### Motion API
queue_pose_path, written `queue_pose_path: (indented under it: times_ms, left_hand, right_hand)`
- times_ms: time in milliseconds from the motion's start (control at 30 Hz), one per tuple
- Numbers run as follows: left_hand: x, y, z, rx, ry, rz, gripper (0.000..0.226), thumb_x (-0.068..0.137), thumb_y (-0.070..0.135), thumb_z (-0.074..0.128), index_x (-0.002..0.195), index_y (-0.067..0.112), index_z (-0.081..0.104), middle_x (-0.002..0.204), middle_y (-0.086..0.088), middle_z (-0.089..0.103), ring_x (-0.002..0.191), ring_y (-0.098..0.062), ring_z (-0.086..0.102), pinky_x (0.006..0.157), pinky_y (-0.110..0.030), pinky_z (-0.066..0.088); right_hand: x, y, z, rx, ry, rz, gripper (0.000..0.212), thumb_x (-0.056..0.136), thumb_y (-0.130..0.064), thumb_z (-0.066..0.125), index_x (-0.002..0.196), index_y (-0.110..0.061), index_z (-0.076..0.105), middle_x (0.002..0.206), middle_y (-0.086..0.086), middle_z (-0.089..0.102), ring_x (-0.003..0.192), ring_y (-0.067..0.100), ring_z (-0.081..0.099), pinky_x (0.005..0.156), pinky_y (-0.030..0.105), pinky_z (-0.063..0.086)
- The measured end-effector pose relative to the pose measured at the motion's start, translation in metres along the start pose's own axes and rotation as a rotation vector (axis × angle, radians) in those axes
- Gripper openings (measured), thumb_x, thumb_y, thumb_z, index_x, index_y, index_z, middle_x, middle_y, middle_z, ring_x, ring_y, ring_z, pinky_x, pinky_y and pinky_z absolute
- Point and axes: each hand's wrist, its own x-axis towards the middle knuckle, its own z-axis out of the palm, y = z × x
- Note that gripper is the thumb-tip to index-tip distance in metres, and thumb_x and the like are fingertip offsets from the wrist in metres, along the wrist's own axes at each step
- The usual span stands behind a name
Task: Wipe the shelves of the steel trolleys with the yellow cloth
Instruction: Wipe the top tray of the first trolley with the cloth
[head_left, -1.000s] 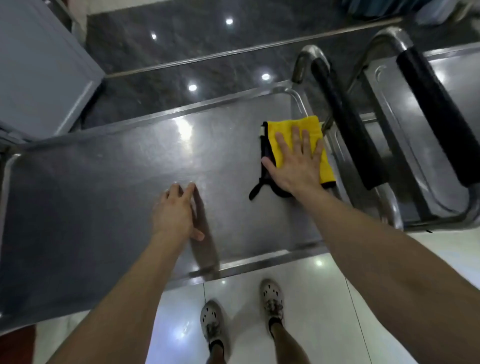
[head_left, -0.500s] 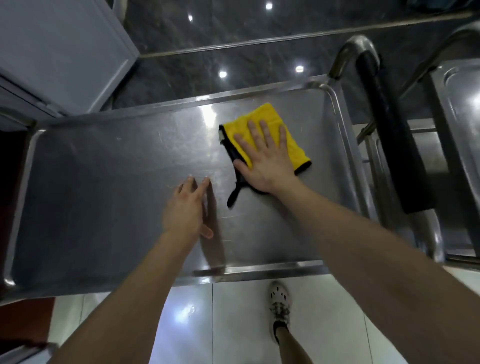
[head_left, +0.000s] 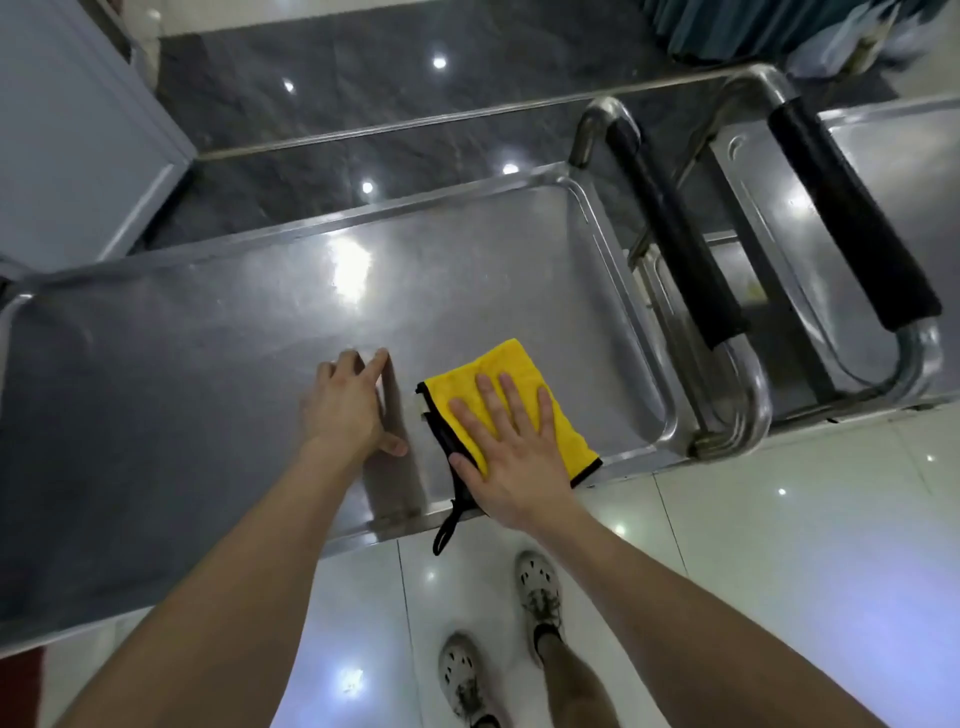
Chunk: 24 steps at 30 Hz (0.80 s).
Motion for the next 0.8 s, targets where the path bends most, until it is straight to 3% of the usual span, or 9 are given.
queue_pose_path:
  times_ms: [167, 367, 600, 800]
  left_hand:
    - [-0.009, -0.001, 0.009, 0.062, 0.008, 0.041, 0.143, 0.048, 0.067, 0.101, 0.165, 0.036, 0.024, 0.158, -0.009, 0.036, 0.141, -0.040, 0.038, 0.112, -0.056, 0.048]
    - [-0.008, 0.004, 0.011, 0.121, 0.008, 0.044, 0.146, 0.051, 0.078, 0.094, 0.168, 0.038, 0.016, 0.163, -0.008, 0.032, 0.145, -0.039, 0.037, 0.113, -0.055, 0.048]
    - [0.001, 0.008, 0.011, 0.073, -0.007, 0.005, 0.151, 0.052, 0.074, 0.096, 0.170, 0.042, 0.007, 0.176, -0.004, 0.015, 0.157, -0.037, 0.025, 0.117, -0.056, 0.044]
    - [0.007, 0.007, 0.014, 0.043, 0.028, -0.026, 0.150, 0.054, 0.069, 0.096, 0.171, 0.042, 0.006, 0.178, -0.003, 0.012, 0.161, -0.030, 0.020, 0.119, -0.049, 0.041]
  right_hand:
    - [-0.020, 0.004, 0.001, -0.003, -0.017, 0.059, 0.067, 0.108, -0.067, 0.031, 0.169, -0.044, 0.018, 0.181, -0.002, -0.001, 0.166, 0.025, -0.007, 0.128, 0.067, 0.008]
    - [-0.007, 0.072, -0.019, -0.043, 0.001, 0.274, 0.068, 0.107, -0.066, 0.033, 0.169, -0.044, 0.018, 0.181, -0.002, 0.003, 0.167, 0.025, -0.002, 0.129, 0.065, 0.007]
    - [0.169, 0.140, -0.039, -0.025, -0.108, 0.434, 0.083, 0.096, -0.082, 0.016, 0.170, -0.044, 0.010, 0.181, 0.003, -0.005, 0.165, 0.030, -0.011, 0.127, 0.068, -0.007]
    - [0.296, 0.091, -0.028, -0.012, -0.124, 0.233, 0.081, 0.099, -0.076, 0.019, 0.170, -0.042, 0.004, 0.179, 0.010, -0.011, 0.164, 0.039, -0.013, 0.123, 0.076, -0.008]
